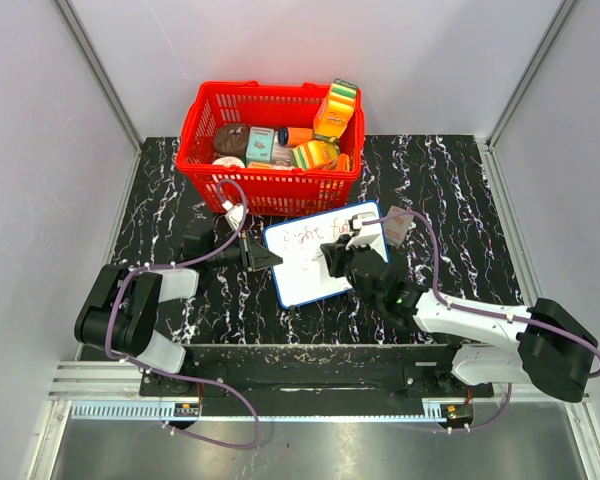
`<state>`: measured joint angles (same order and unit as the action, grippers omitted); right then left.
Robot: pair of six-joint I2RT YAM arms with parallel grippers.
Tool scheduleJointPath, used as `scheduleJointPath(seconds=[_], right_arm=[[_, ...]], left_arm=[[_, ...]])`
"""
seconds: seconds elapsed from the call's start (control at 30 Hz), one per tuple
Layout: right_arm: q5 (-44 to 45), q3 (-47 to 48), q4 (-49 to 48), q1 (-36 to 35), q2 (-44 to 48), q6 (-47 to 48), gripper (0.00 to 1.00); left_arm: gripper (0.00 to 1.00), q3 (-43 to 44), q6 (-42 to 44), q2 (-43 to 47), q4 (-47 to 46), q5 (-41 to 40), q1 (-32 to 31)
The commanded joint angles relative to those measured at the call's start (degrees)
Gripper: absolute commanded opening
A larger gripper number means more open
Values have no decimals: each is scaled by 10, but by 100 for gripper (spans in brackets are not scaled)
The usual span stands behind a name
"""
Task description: Write a sentence on the whiteboard
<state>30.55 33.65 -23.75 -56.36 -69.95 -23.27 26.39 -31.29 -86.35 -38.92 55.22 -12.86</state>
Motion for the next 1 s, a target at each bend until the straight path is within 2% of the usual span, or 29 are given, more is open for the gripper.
scheduleJointPath(seconds=[0.0, 0.5, 0.97], right_arm=[[20, 5, -18, 3, 10, -10, 0], [39, -3, -24, 3, 6, -14, 0], [-7, -9, -22, 2, 1, -19, 0]], left_arm=[[0, 6, 58, 1, 23, -57, -7], [0, 8, 60, 1, 25, -58, -7], [0, 8, 60, 1, 26, -58, -7]])
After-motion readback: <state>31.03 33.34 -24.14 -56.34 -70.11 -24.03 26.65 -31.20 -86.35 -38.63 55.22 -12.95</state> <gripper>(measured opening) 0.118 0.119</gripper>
